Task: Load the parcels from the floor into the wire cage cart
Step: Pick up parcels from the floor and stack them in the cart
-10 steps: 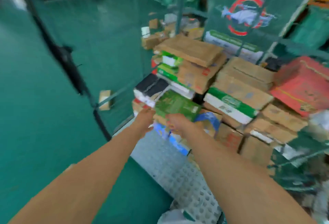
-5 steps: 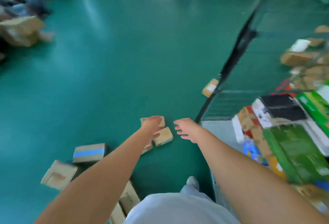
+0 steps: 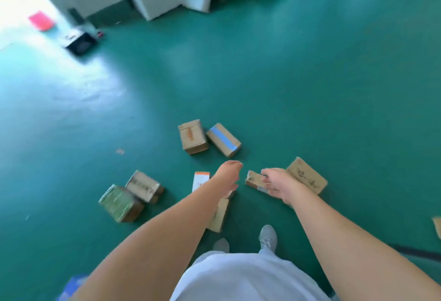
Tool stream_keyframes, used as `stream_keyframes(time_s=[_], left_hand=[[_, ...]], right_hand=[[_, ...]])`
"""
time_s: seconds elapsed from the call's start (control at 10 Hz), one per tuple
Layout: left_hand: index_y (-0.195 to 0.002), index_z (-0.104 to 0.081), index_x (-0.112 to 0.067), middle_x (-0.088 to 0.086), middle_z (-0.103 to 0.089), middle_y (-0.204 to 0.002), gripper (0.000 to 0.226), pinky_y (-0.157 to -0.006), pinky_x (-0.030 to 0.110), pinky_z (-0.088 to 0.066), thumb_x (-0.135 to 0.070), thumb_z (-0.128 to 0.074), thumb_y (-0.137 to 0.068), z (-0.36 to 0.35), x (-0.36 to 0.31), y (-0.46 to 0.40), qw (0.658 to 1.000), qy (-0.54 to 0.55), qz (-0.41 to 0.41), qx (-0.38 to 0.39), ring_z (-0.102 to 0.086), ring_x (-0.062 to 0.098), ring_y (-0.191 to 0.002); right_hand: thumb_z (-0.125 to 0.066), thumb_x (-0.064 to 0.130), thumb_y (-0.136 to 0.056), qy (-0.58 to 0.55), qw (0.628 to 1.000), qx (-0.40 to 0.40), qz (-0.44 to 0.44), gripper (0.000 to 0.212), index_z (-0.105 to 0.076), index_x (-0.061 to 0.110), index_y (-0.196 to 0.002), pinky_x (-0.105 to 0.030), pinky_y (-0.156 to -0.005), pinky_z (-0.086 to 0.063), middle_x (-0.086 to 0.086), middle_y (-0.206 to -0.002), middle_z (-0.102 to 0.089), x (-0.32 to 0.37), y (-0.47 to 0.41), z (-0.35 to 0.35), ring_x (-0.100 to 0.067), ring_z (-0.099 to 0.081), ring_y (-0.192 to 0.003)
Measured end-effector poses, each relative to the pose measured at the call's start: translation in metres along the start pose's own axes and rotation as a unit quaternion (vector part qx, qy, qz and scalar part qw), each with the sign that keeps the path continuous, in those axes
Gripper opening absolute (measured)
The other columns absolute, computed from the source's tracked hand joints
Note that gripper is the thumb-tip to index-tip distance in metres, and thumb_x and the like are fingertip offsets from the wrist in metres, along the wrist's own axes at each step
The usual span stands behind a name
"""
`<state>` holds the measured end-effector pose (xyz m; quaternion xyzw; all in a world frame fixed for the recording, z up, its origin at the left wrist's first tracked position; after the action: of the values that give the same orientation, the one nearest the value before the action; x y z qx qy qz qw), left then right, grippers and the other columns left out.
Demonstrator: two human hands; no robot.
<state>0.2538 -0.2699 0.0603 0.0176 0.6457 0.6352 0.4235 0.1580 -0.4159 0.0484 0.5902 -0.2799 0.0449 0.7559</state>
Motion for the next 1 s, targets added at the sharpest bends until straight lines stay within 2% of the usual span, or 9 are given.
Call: stream_keyframes(time_s=[0.1, 0.2, 0.4, 0.5, 0.6, 0.7, 0.8, 0.9, 1.0], left_hand=[[-0.122, -0.063, -0.023, 0.006, -0.06, -0.108, 0.024, -0.094, 0.037, -0.053, -0.021, -0.052, -0.1, 0.038, 0.03, 0.002, 0.995, 0.078, 0.027, -0.047, -0.058, 0.023, -0.1], [-0.115, -0.062, -0.022, 0.005, -0.058, -0.112, 0.018, -0.1, 0.044, -0.051, -0.02, -0.05, -0.102, 0.076, 0.08, 0.008, 0.977, 0.18, 0.054, -0.1, -0.055, 0.025, -0.102], [-0.102, -0.058, -0.023, -0.002, -0.055, -0.097, 0.012, -0.083, 0.035, -0.05, -0.021, -0.047, -0.106, 0.133, 0.181, 0.037, 0.917, 0.335, 0.118, -0.183, -0.055, 0.017, -0.091], [-0.091, -0.053, -0.024, -0.001, -0.054, -0.1, 0.016, -0.094, 0.04, -0.045, -0.018, -0.047, -0.105, 0.153, 0.227, 0.04, 0.895, 0.379, 0.124, -0.197, -0.05, 0.012, -0.081], [-0.104, -0.055, -0.021, 0.0, -0.053, -0.106, 0.006, -0.102, 0.047, -0.046, -0.02, -0.049, -0.104, 0.172, 0.27, 0.035, 0.878, 0.417, 0.136, -0.192, -0.052, 0.016, -0.086], [-0.105, -0.054, -0.017, 0.0, -0.052, -0.101, 0.008, -0.101, 0.041, -0.047, -0.02, -0.047, -0.108, 0.189, 0.305, 0.022, 0.869, 0.425, 0.17, -0.186, -0.052, 0.02, -0.097], [-0.133, -0.051, -0.016, 0.003, -0.057, -0.124, 0.028, -0.107, 0.044, -0.049, -0.026, -0.05, -0.108, 0.207, 0.343, -0.006, 0.845, 0.457, 0.207, -0.185, -0.056, 0.025, -0.12], [-0.145, -0.047, -0.014, 0.004, -0.054, -0.142, 0.039, -0.109, 0.044, -0.048, -0.026, -0.049, -0.108, 0.226, 0.361, -0.031, 0.844, 0.454, 0.215, -0.186, -0.054, 0.026, -0.131], [-0.147, -0.046, -0.014, 0.005, -0.052, -0.15, 0.041, -0.107, 0.043, -0.049, -0.027, -0.049, -0.108, 0.24, 0.378, -0.063, 0.84, 0.457, 0.224, -0.187, -0.053, 0.025, -0.132]], right_hand=[[-0.053, 0.028, -0.102, 0.063, 0.997, 0.054, -0.008, 0.03, -0.061, 0.013, -0.126, -0.036, -0.091, -0.05, -0.002, -0.096, -0.059, 0.007, -0.013, -0.041, -0.017, -0.053, -0.08], [-0.051, 0.027, -0.103, 0.15, 0.983, 0.104, -0.017, 0.036, -0.059, 0.01, -0.134, -0.038, -0.104, -0.048, -0.013, -0.109, -0.064, 0.01, -0.015, -0.093, -0.024, -0.063, -0.1], [-0.047, 0.022, -0.107, 0.243, 0.951, 0.188, -0.04, 0.041, -0.049, 0.003, -0.143, -0.037, -0.112, -0.041, -0.019, -0.148, -0.053, -0.003, 0.002, -0.183, -0.033, -0.049, -0.14], [-0.054, 0.021, -0.102, 0.291, 0.936, 0.198, -0.028, 0.04, -0.054, 0.007, -0.139, -0.044, -0.11, -0.044, -0.015, -0.142, -0.059, -0.018, -0.01, -0.219, -0.032, -0.055, -0.133], [-0.058, 0.021, -0.099, 0.323, 0.924, 0.2, -0.033, 0.042, -0.055, 0.007, -0.138, -0.048, -0.108, -0.045, -0.016, -0.141, -0.059, -0.031, -0.017, -0.251, -0.034, -0.056, -0.132], [-0.059, 0.022, -0.099, 0.349, 0.916, 0.193, -0.039, 0.043, -0.056, 0.007, -0.139, -0.047, -0.106, -0.045, -0.017, -0.141, -0.058, -0.034, -0.03, -0.279, -0.034, -0.056, -0.132], [-0.058, 0.02, -0.097, 0.365, 0.913, 0.177, -0.034, 0.044, -0.055, 0.008, -0.139, -0.046, -0.103, -0.047, -0.017, -0.142, -0.057, -0.029, -0.056, -0.303, -0.033, -0.056, -0.131], [-0.054, 0.021, -0.101, 0.374, 0.913, 0.155, -0.042, 0.04, -0.054, 0.008, -0.14, -0.043, -0.107, -0.047, -0.02, -0.142, -0.056, -0.028, -0.088, -0.321, -0.031, -0.056, -0.131], [-0.049, 0.027, -0.105, 0.394, 0.908, 0.131, -0.059, 0.022, -0.055, 0.016, -0.124, -0.039, -0.106, -0.049, -0.014, -0.132, -0.063, -0.036, -0.12, -0.336, -0.022, -0.062, -0.116]])
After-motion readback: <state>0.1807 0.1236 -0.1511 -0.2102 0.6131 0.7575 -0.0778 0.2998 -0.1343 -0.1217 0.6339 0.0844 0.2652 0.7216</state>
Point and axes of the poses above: each hand's wrist, its own y-axis away from the middle knuckle, its own z-axis out of the back of the hand, x = y × z, the point moved 8 cm from there along -y, towards the middle knuckle
